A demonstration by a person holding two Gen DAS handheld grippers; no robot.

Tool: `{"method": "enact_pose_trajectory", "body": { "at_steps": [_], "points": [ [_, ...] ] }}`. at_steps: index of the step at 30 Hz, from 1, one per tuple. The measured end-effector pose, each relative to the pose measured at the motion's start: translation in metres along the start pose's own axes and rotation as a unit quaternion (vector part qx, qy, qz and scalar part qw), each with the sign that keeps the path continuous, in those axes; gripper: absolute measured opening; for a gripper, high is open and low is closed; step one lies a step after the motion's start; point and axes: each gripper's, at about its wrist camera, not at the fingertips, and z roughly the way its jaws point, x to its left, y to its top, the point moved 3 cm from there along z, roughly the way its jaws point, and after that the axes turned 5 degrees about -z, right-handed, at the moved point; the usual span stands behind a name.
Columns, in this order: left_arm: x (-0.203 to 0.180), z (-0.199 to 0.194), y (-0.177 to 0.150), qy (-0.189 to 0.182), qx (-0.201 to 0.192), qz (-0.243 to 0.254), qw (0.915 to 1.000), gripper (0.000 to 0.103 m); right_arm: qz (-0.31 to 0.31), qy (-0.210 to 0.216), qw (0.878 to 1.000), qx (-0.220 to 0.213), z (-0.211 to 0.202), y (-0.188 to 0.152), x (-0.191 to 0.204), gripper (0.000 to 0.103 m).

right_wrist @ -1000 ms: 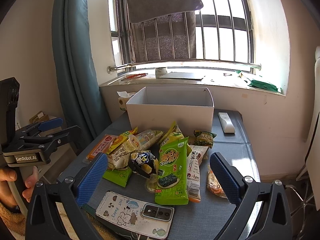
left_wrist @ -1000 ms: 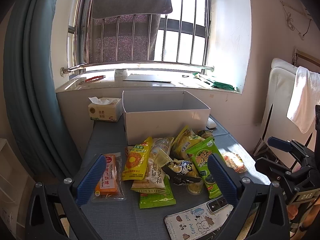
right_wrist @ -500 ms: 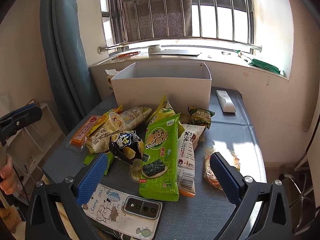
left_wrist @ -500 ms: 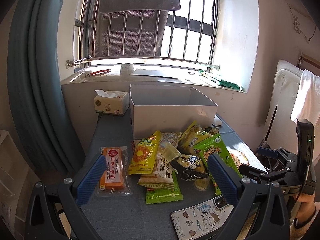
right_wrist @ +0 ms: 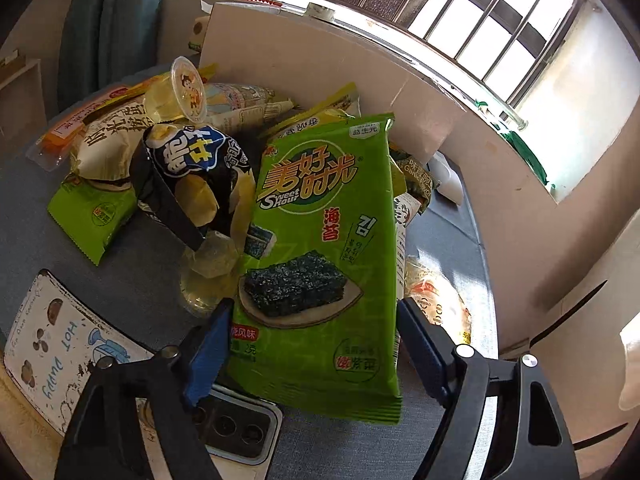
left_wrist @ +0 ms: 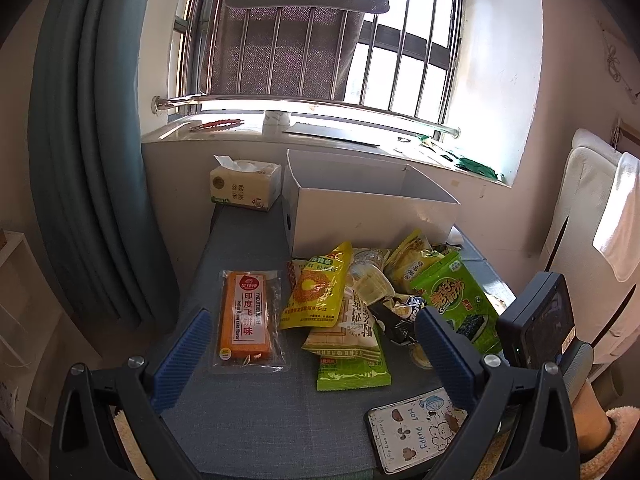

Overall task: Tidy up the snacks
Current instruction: 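Grasp the green seaweed bag with the right tool while the left grasps the orange cake pack, then carry both packs into the white box and open both tools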

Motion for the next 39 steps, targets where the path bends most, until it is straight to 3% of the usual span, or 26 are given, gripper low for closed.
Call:
{"method": "enact_pose_trajectory", "body": {
  "at_steps": [10,13,17,22,29,31,32,34,36,39],
  "points": [
    [0.025,0.017,-0.004,0.013,0.015,-0.011,0.9997,0.103,0.039,0.001,0.997,-0.071,-0.054,0.0,-0.022,0.075],
    [0.039,0.045,-0.003,0.034,0.044,-0.014,0.9984,0.103,0.093,0.047,0.991,-0.089,-0.07,-0.002,-0.038,0.075],
    [0.056,0.102,-0.004,0.078,0.116,-0.014,0.9901,0.103,0.156,0.12,0.973,-0.118,-0.087,-0.004,-0.055,0.075],
    [0.067,0.153,-0.019,0.1,0.185,0.011,0.9776,0.103,0.155,0.114,0.974,-0.12,-0.091,-0.008,-0.056,0.075],
    [0.075,0.175,-0.029,0.098,0.202,0.014,0.9744,0.102,0.152,0.126,0.974,-0.112,-0.082,-0.008,-0.054,0.075],
    [0.076,0.176,-0.028,0.098,0.199,0.02,0.9747,0.093,0.151,0.13,0.974,-0.112,-0.081,-0.007,-0.053,0.075],
    [0.076,0.173,-0.025,0.101,0.195,0.02,0.9754,0.078,0.149,0.13,0.974,-0.112,-0.081,-0.007,-0.052,0.075],
    [0.083,0.168,-0.019,0.089,0.19,-0.006,0.9777,0.058,0.148,0.131,0.974,-0.111,-0.081,-0.007,-0.051,0.075],
    [0.09,0.165,-0.018,0.07,0.194,-0.025,0.9782,0.055,0.149,0.136,0.973,-0.112,-0.081,-0.006,-0.05,0.075],
    [0.09,0.159,-0.023,0.067,0.183,0.0,0.9807,0.053,0.148,0.141,0.972,-0.113,-0.081,-0.005,-0.048,0.075]
  ]
}}
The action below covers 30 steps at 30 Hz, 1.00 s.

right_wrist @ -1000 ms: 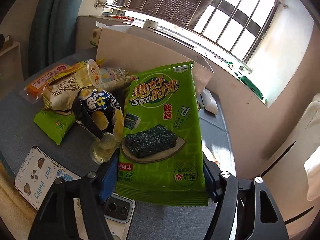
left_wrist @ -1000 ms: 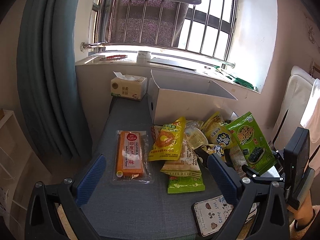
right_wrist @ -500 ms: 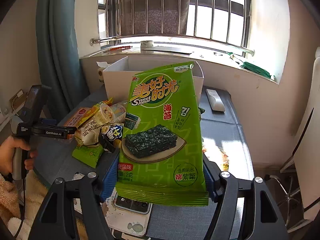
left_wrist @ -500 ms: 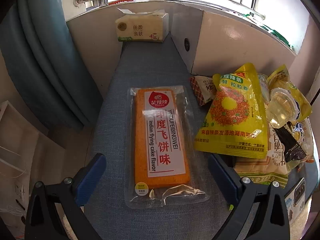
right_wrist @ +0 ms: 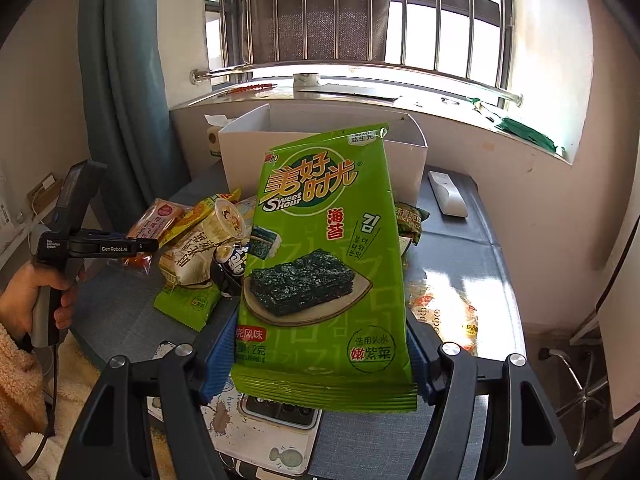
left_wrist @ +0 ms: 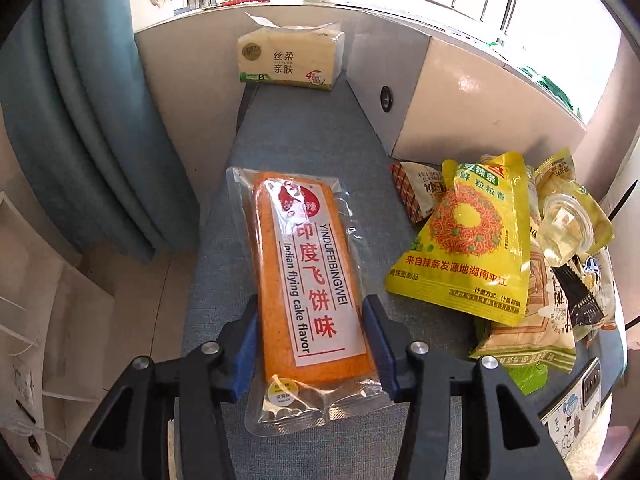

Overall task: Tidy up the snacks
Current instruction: 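Carry both packs into the white box and open both tools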

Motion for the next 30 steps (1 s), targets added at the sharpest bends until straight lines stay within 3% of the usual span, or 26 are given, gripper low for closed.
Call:
{"method": "enact_pose_trajectory", "body": {
  "at_steps": [1,2,3,5,9,14,19,25,30],
  "points": [
    [0.0,-0.006,-0.001,-0.001,-0.009,0.005,1.0,0.048,-0.001,0.0,1.0,0.001,0.001,0.0,0.001,0.075],
    [-0.001,-0.012,-0.001,-0.003,-0.018,0.007,0.9998,0.034,-0.001,0.002,1.0,0.001,0.002,0.001,0.002,0.075],
    [0.001,-0.021,0.0,-0.008,-0.037,0.006,0.9993,0.027,-0.001,0.004,1.0,0.001,0.002,0.001,0.002,0.075],
    [0.003,-0.035,0.006,-0.036,-0.042,0.0,0.9985,0.018,0.0,0.009,1.0,0.002,0.004,0.003,0.003,0.075],
    [-0.01,-0.043,0.009,-0.03,-0.043,0.04,0.9978,0.016,-0.006,0.011,1.0,0.002,0.007,0.006,0.007,0.075],
    [-0.015,-0.058,0.009,-0.041,-0.059,0.038,0.9967,0.013,-0.008,0.017,1.0,0.002,0.009,0.007,0.01,0.075],
    [-0.027,-0.086,0.024,-0.056,-0.11,0.049,0.9912,0.013,-0.008,0.011,1.0,-0.008,0.007,0.016,0.005,0.075],
    [-0.054,-0.128,0.079,-0.107,-0.172,0.049,0.9781,0.013,-0.016,0.026,0.999,-0.036,0.016,0.065,-0.011,0.075],
    [-0.091,-0.131,0.145,-0.131,-0.2,0.05,0.9697,0.013,0.014,0.049,0.998,-0.024,0.063,0.133,-0.049,0.075]
  ]
}}
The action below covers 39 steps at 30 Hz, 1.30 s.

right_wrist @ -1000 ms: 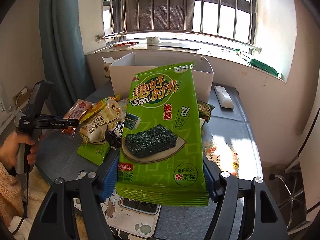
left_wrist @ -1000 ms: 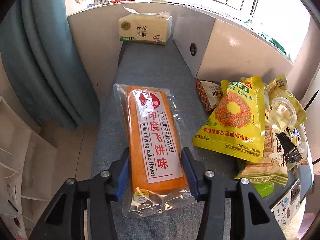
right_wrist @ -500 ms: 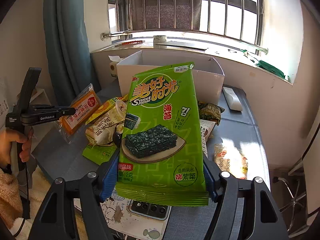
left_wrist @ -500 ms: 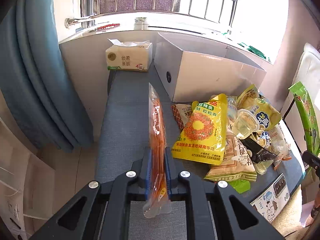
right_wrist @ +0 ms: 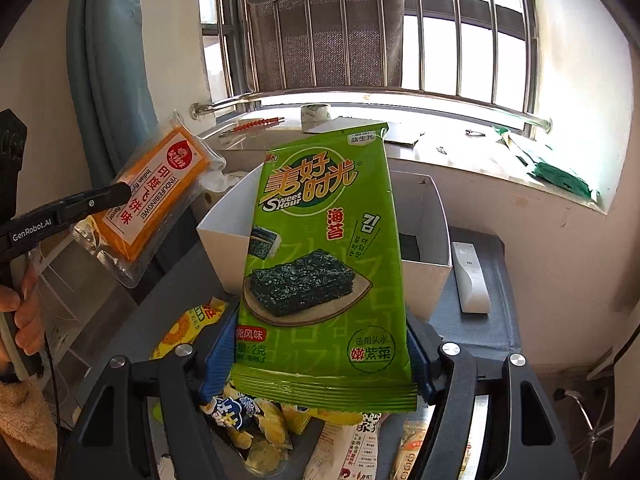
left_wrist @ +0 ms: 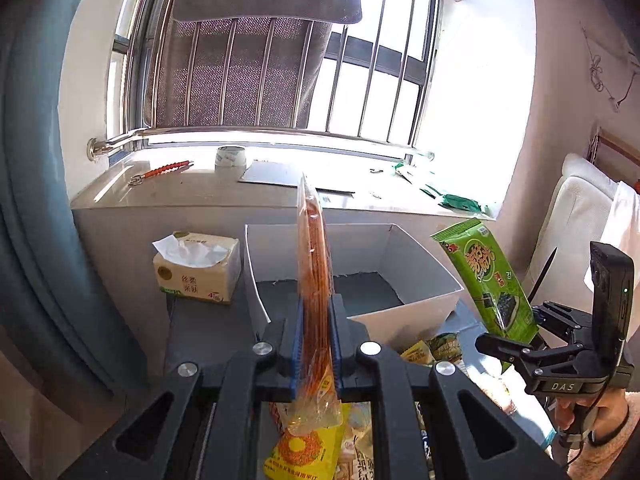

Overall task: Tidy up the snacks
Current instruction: 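Carry both packs into the white box and open both tools, then withdraw both tools from the box back toward the snack pile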

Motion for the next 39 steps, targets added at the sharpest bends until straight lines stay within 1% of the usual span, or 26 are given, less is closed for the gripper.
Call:
{"method": "enact_pose_trajectory", "body": {
  "at_steps": [1,3,5,8,10,11,12,13,14,15,16,17,20,21,23,26,29,31,32,34,36,37,39],
  "points": [
    [-0.004,0.012,0.012,0.003,0.0,-0.002,1.0,0.013,0.011,0.006,1.0,0.009,0.014,0.013,-0.011,0.075],
    [-0.008,0.038,0.03,0.007,0.003,-0.009,0.9999,0.013,0.03,0.005,0.999,0.014,0.038,0.038,-0.031,0.075],
    [-0.01,0.068,0.043,0.014,0.017,-0.013,0.9997,0.013,0.041,-0.001,0.999,0.028,0.063,0.057,-0.046,0.075],
    [-0.008,0.109,0.05,0.026,0.043,-0.024,0.9984,0.013,0.05,-0.01,0.998,0.049,0.091,0.075,-0.065,0.075],
    [-0.008,0.131,0.048,0.044,0.057,-0.012,0.9974,0.015,0.056,-0.014,0.997,0.055,0.105,0.081,-0.074,0.075],
    [-0.008,0.137,0.046,0.048,0.06,-0.008,0.997,0.015,0.063,-0.017,0.996,0.055,0.11,0.083,-0.079,0.077],
    [-0.007,0.143,0.045,0.053,0.067,-0.008,0.9963,0.017,0.075,-0.014,0.996,0.057,0.113,0.083,-0.084,0.088],
    [-0.006,0.146,0.045,0.056,0.077,-0.01,0.9954,0.034,0.089,-0.005,0.994,0.06,0.116,0.083,-0.088,0.096],
    [-0.003,0.149,0.043,0.056,0.085,-0.015,0.9946,0.063,0.105,0.003,0.993,0.061,0.118,0.082,-0.093,0.103],
    [-0.002,0.147,0.042,0.057,0.083,-0.02,0.9947,0.077,0.12,0.013,0.991,0.056,0.116,0.082,-0.097,0.103],
    [-0.002,0.143,0.042,0.056,0.074,-0.02,0.9955,0.1,0.133,0.023,0.99,0.049,0.114,0.082,-0.1,0.103],
    [-0.002,0.138,0.042,0.055,0.065,-0.015,0.9962,0.103,0.145,0.033,0.988,0.043,0.111,0.081,-0.103,0.103],
    [-0.006,0.123,0.044,0.061,0.058,0.001,0.9965,0.103,0.151,0.05,0.987,0.021,0.096,0.079,-0.103,0.103],
    [-0.007,0.118,0.044,0.058,0.057,0.004,0.9967,0.103,0.143,0.058,0.988,0.014,0.09,0.078,-0.1,0.103],
    [-0.011,0.104,0.043,0.052,0.05,0.012,0.9973,0.103,0.127,0.058,0.99,0.007,0.076,0.076,-0.091,0.103],
    [-0.017,0.079,0.041,0.049,0.03,0.024,0.9981,0.103,0.105,0.075,0.992,-0.007,0.053,0.069,-0.076,0.103],
    [-0.021,0.05,0.034,0.041,0.003,0.028,0.9988,0.103,0.089,0.093,0.991,-0.034,0.025,0.058,-0.058,0.103],
    [-0.022,0.029,0.027,0.038,-0.011,0.026,0.9989,0.103,0.077,0.103,0.991,-0.033,0.007,0.048,-0.047,0.103],
    [-0.022,0.019,0.023,0.029,-0.017,0.023,0.9992,0.103,0.074,0.108,0.991,-0.034,-0.003,0.042,-0.043,0.103],
    [-0.021,-0.002,0.012,0.01,-0.031,0.014,0.9994,0.103,0.069,0.099,0.991,-0.057,-0.028,0.029,-0.037,0.103],
    [-0.02,-0.019,-0.002,0.012,-0.036,0.013,0.9992,0.103,0.061,0.077,0.992,-0.085,-0.051,0.014,-0.033,0.103],
    [-0.02,-0.027,-0.009,0.013,-0.033,0.014,0.9993,0.103,0.053,0.057,0.993,-0.094,-0.063,0.005,-0.029,0.103],
    [-0.018,-0.041,-0.026,0.016,-0.036,0.004,0.9992,0.103,0.038,0.04,0.993,-0.108,-0.08,-0.015,-0.019,0.103]
  ]
}}
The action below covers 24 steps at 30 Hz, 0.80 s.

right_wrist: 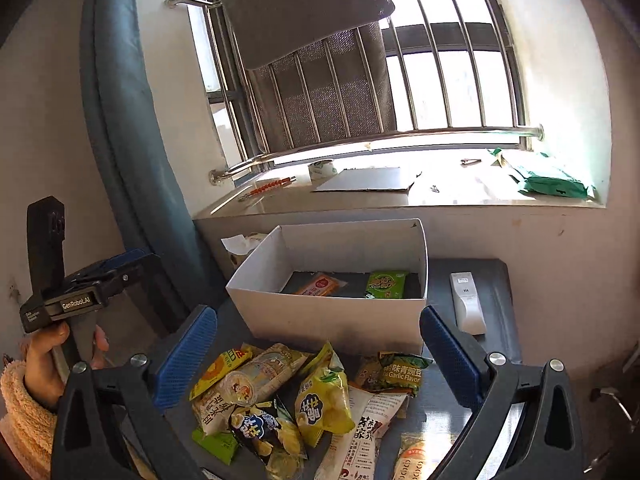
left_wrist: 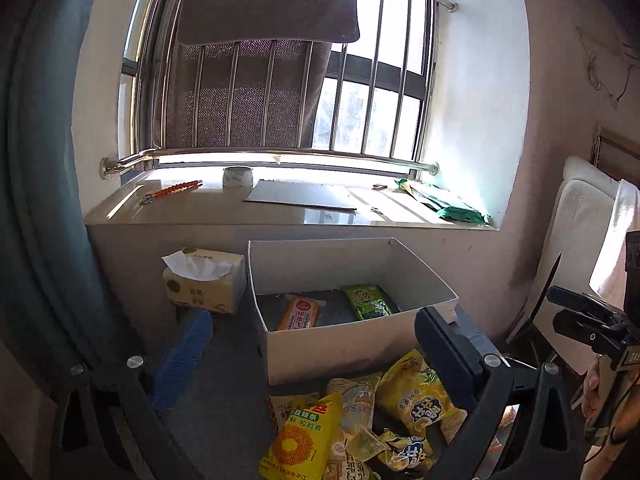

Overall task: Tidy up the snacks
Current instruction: 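Withdraw both tools from the box back toward the snack pile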

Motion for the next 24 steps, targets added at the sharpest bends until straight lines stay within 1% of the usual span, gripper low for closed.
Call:
{"method": "enact_pose_trajectory", "body": {
  "at_steps": [2,4,6,9,13,15,18,21,24],
  "points": [
    [0.001,-0.01,-0.018,-0.011,0.014,-0.006,0.9998,0.103,-0.005,-0.015,1.0,-0.003,-0.016,-0.022,0.009,0.103],
    [0.004,-0.019,-0.039,-0.016,0.02,-0.02,0.9995,0.103,-0.002,-0.029,1.0,-0.002,-0.026,-0.046,0.014,0.103],
    [0.005,-0.024,-0.059,-0.021,0.027,-0.023,0.9991,0.103,0.01,-0.047,0.999,0.011,-0.031,-0.071,0.015,0.103],
    [0.006,-0.027,-0.088,-0.019,0.043,-0.031,0.9984,0.103,0.015,-0.072,0.997,0.032,-0.035,-0.107,0.013,0.103],
    [0.005,-0.03,-0.116,-0.042,0.06,-0.051,0.996,0.103,0.029,-0.084,0.993,0.078,-0.034,-0.144,0.003,0.103],
    [0.003,-0.028,-0.122,-0.044,0.07,-0.05,0.9954,0.103,0.037,-0.091,0.991,0.086,-0.032,-0.149,-0.006,0.103],
    [0.001,-0.027,-0.126,-0.047,0.072,-0.042,0.9954,0.103,0.043,-0.131,0.985,0.101,-0.028,-0.154,-0.023,0.103],
    [0.003,-0.025,-0.127,-0.043,0.077,-0.042,0.9952,0.103,0.052,-0.14,0.983,0.111,-0.022,-0.154,-0.038,0.103],
    [0.003,-0.022,-0.128,-0.049,0.081,-0.047,0.9944,0.103,0.059,-0.147,0.977,0.141,-0.004,-0.153,-0.053,0.103]
  ]
}}
